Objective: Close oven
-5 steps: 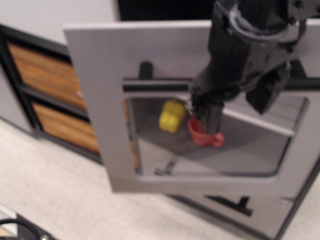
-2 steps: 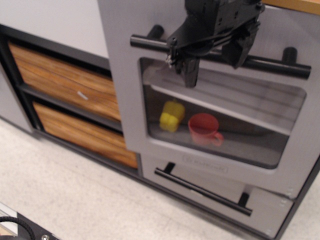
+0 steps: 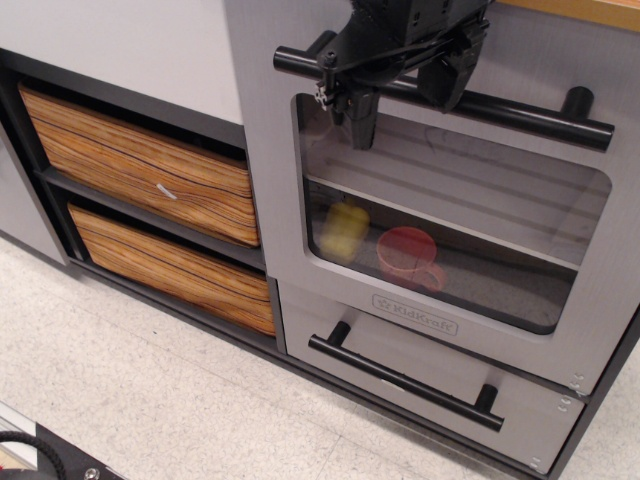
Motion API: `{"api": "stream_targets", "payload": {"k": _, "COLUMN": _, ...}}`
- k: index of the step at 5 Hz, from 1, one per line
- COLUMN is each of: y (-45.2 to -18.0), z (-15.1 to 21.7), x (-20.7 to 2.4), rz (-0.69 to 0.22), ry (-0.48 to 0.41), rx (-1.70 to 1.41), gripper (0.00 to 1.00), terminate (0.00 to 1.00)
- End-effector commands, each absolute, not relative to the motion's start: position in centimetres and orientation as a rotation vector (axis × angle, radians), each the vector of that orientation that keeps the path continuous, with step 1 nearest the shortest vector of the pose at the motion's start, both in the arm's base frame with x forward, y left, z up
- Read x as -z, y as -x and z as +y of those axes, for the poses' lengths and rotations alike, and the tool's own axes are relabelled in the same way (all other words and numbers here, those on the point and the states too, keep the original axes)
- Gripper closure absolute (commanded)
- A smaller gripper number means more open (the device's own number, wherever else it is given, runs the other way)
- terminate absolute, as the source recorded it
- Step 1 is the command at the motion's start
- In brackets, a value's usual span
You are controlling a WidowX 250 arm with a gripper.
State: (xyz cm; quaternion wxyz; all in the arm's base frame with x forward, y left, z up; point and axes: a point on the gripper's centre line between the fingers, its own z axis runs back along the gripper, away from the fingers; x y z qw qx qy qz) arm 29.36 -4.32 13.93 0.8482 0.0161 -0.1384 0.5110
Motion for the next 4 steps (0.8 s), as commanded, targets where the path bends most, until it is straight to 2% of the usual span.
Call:
{"api": "stream_targets", "payload": {"k": 1, "y": -30.59, "z": -3.61, "x": -15.26, "rz": -0.344, "ry": -0.011, "rx": -1.085, "gripper": 0.0, "terminate": 0.0}}
{"api": "stream_targets", "payload": {"k": 3, "y": -30.08, "z": -3.82, "x": -15.89, "rz": -0.336, "ry": 0.003, "rx": -1.07, "gripper": 0.0, "terminate": 0.0}}
{"api": "stream_targets", "payload": {"k": 4, "y": -30.08, "z": -3.82, "x": -15.89, "rz": -0.336, "ry": 0.003, "rx": -1.07, "gripper": 0.0, "terminate": 1.0}}
